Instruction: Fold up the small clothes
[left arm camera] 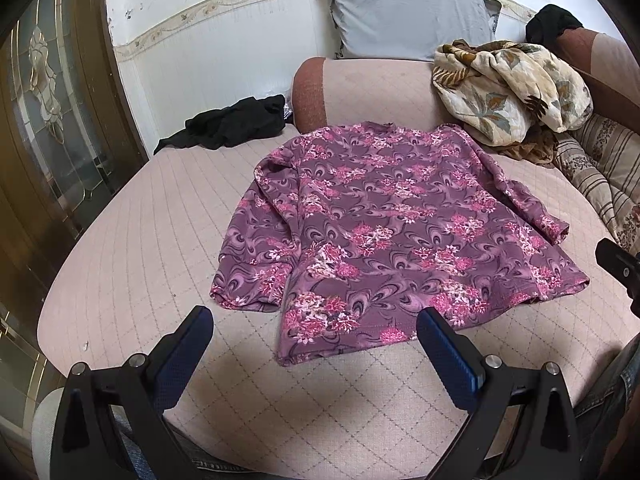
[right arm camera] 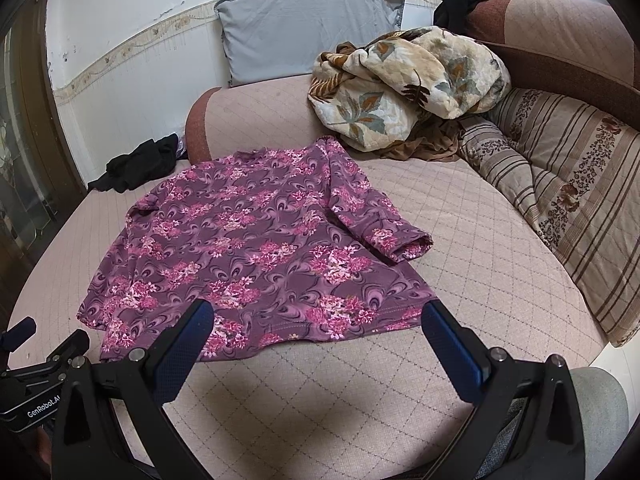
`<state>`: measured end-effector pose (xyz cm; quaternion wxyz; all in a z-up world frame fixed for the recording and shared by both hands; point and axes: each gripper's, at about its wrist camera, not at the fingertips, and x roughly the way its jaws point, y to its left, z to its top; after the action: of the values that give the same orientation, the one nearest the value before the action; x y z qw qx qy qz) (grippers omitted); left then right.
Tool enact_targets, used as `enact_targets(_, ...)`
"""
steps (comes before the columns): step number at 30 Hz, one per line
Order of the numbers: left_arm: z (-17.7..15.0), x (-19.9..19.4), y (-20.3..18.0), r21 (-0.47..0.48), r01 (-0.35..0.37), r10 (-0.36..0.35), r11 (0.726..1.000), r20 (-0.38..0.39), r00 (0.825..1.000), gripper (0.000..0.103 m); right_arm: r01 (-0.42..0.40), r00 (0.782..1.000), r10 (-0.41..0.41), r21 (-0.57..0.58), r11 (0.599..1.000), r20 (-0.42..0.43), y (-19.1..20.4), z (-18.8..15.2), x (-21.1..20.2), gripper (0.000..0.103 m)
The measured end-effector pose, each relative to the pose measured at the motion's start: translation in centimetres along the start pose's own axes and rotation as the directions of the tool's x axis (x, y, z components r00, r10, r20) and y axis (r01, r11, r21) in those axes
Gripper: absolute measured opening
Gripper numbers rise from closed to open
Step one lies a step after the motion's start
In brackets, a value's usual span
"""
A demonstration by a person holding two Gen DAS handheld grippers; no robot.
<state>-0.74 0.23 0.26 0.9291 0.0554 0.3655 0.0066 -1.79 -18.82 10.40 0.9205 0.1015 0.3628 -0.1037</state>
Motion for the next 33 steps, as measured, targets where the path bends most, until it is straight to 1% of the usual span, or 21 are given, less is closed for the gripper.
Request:
enact_targets(6,0.04,-0.10,0.07,0.005,-0.001,0.001,1.000,0.003,1.000,0.103,-0.003,1.000,0.003,0.000,1.000,-0.002,-0.14,-0.04,-0.04,0.103)
enact_targets(11,0.06,-0.21,0.09,0.004,-0.001,0.001,1.000,0.007,1.000,0.103,-0.010,1.000,0.010,0.007,1.000,-0.019,-0.02,0.02,-0.05,0.103)
enact_targets(23,0.13,-0.29,0.20,0.007,-0.005,0.005,1.000,0.008,1.000,0.103,-0.007,1.000,0.007,0.007,1.000,-0.009,-0.20,-0.02,0.06,0.103)
enact_targets(30,0.29,-0.18,0.59,-0.016,-0.009,0.009,1.000,0.005,1.000,0.103,-0.030,0.999,0.030,-0.006,1.000,0.012,0.07,0.05,-0.21,0.103)
enact_targets(33,0.38,-0.26,0.88,-0.024,-0.021,0.021,0.999,0.009,1.000,0.103,-0.047,0.999,0.047,0.001,0.999,0.008,0.00,0.06,-0.22,0.103)
